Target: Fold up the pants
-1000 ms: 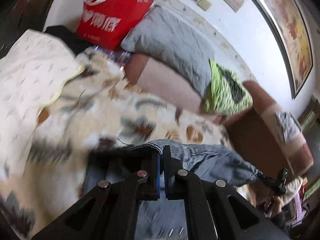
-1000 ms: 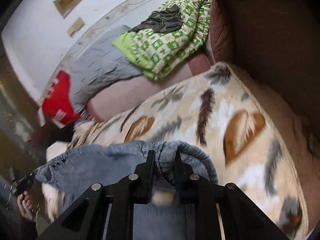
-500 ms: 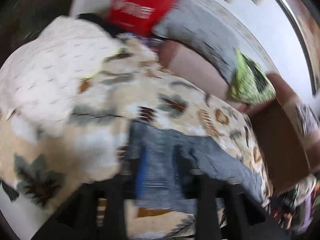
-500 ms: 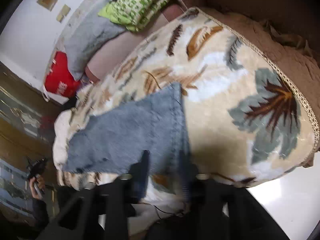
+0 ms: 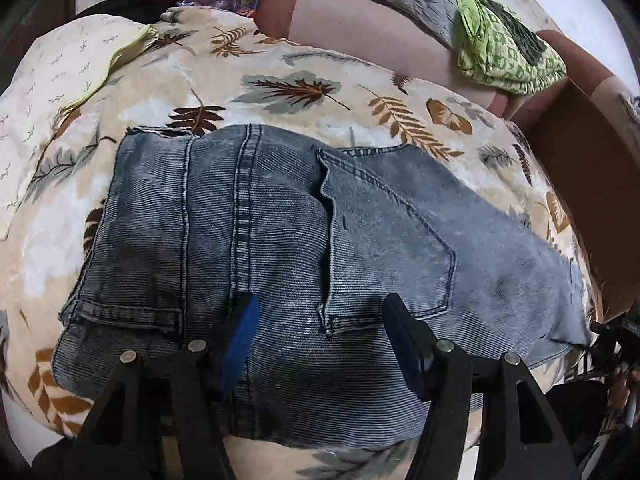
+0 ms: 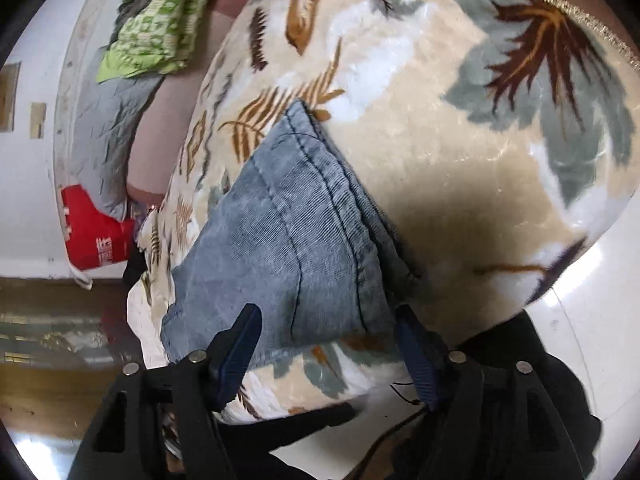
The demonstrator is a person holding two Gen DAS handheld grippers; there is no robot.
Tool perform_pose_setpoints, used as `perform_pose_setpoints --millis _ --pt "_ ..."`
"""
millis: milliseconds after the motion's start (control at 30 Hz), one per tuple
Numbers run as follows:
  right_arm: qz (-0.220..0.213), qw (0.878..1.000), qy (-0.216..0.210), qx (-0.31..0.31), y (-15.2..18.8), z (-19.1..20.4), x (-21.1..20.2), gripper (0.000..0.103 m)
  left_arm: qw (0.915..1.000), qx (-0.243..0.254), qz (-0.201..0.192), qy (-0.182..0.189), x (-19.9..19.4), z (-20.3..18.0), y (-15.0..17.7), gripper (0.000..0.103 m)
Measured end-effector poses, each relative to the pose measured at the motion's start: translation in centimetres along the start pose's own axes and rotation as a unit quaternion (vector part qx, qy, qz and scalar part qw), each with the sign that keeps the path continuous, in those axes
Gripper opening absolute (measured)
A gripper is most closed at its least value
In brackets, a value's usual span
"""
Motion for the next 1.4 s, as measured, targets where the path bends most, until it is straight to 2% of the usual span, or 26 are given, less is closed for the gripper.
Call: perform_pose_setpoints --millis 33,100,167,200,233,300,333,367,400,433,467,500,567,667,700,733,767,800,833,900,1000,1067,1167,1233,1333,1400 --pt "-0.016 1.0 0.006 -0.001 -0.4 0.1 -0.4 0.016 1.0 0.009 -0.001 -0.001 0.0 -0.1 0.2 0.065" --pt "-0.062 0.997 0.027 -0.031 -1.5 1.2 -2.3 0.014 0.9996 0.027 -0.002 0.001 -0.2 -0.1 0.4 0.065" --pt "-0.11 0.985 0.088 -0.101 -2.4 2.5 -4.7 0.014 0.9994 0.034 0.001 0.005 -0.1 0.1 0.8 0.065" --pt "-0.111 0.978 0.126 -0.126 -2.5 2.3 -4.8 0.014 0.9994 0.033 0.003 0.009 0.0 0.2 0.7 0.065" --pt "-0.091 0.974 0.153 -0.138 -2.2 1.5 -4.1 0.014 0.9994 0.033 0.005 0.012 0.0 0.3 0.6 0.065" --pt "-0.002 0.978 0.168 -0.123 -1.0 -1.0 -1.3 0.019 0.9993 0.034 0.009 0.017 0.1 0.4 0.5 0.065" --pt "-0.006 0.979 0.16 -0.123 -1.0 -1.1 -1.4 0.02 0.9993 0.033 0.011 0.017 0.1 0.4 0.4 0.065" --pt "-0.023 0.979 0.159 -0.126 -1.2 -1.0 -2.1 0.028 0.9992 0.034 0.013 0.015 -0.1 0.4 0.4 0.065" --pt "-0.041 0.979 0.153 -0.125 -1.7 -0.6 -3.2 0.031 0.9992 0.036 0.015 0.013 -0.2 0.3 0.3 0.065" --pt "-0.057 0.981 0.145 -0.118 -2.2 -0.3 -4.0 0.041 0.9992 0.036 0.016 0.009 -0.4 0.2 0.3 0.065" --pt "-0.076 0.98 0.144 -0.112 -2.7 0.0 -4.9 0.057 0.9991 0.038 0.016 0.005 -0.7 0.0 0.2 0.065" --pt "-0.093 0.978 0.147 -0.112 -3.3 0.3 -5.6 0.063 0.999 0.043 0.014 0.003 -1.0 -0.4 0.1 0.065" --pt "-0.108 0.979 0.118 -0.124 -4.4 2.2 -6.2 0.063 0.9984 0.055 0.004 0.008 -1.7 -1.3 -0.3 0.065" --pt "-0.083 0.988 0.003 -0.13 -5.1 5.7 -4.8 0.064 0.9969 0.078 0.003 0.013 -2.1 -2.4 -0.3 0.065" --pt "-0.07 0.988 -0.026 -0.132 -5.2 6.6 -3.8 0.065 0.996 0.088 0.009 -0.004 -1.6 -2.2 -0.1 0.066" --pt "-0.053 0.989 -0.041 -0.133 -5.2 7.0 -2.5 0.065 0.9936 0.098 0.027 -0.049 -0.4 -1.1 0.3 0.066" --pt "-0.031 0.99 -0.027 -0.132 -5.1 6.5 -0.7 0.066 0.9918 0.098 0.042 -0.071 0.6 -0.2 0.5 0.067" --pt "-0.012 0.991 0.011 -0.131 -5.0 5.3 0.9 0.066 0.9923 0.091 0.049 -0.068 1.2 0.6 0.6 0.068" --pt "0.003 0.992 0.049 -0.117 -5.0 3.7 2.4 0.059 0.9944 0.079 0.042 -0.057 0.9 1.0 0.3 0.068" --pt "-0.013 0.991 0.059 -0.118 -5.1 4.6 1.7 0.06 0.994 0.061 0.024 -0.087 -0.6 1.6 -0.6 0.068" --pt "-0.041 0.977 0.055 -0.203 -4.8 11.1 0.0 0.06 0.9981 0.036 -0.014 -0.048 -2.5 1.0 -2.0 0.068" --pt "-0.023 0.962 0.031 -0.271 -3.8 17.0 1.3 0.06 0.9973 0.03 -0.033 -0.059 -2.7 1.2 -2.5 0.068" --pt "0.041 0.927 0.006 -0.373 -1.0 25.6 7.0 0.06 0.9959 0.004 -0.011 -0.09 -0.8 3.3 -1.7 0.069" --pt "0.077 0.9 0.0 -0.429 1.2 30.2 11.7 0.06 0.9966 -0.015 -0.02 -0.079 -0.3 4.4 -1.4 0.072" --pt "0.111 0.868 0.025 -0.484 3.6 34.3 17.8 0.06 0.9969 -0.019 -0.032 -0.069 -0.5 5.0 -1.9 0.073" --pt "0.131 0.854 0.039 -0.501 4.0 35.9 21.5 0.06 0.9973 -0.018 -0.034 -0.063 -0.3 5.6 -1.9 0.074"
Point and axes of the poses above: each gripper's, at about its wrist camera, not at the fingertips, and x roughly the way its jaws point, z to its left, y to its underside, the point moved 8 cm from there along x, roughly the way its jaws point, and after that the axes turned 5 degrees about -x, right-handed, at the moved point
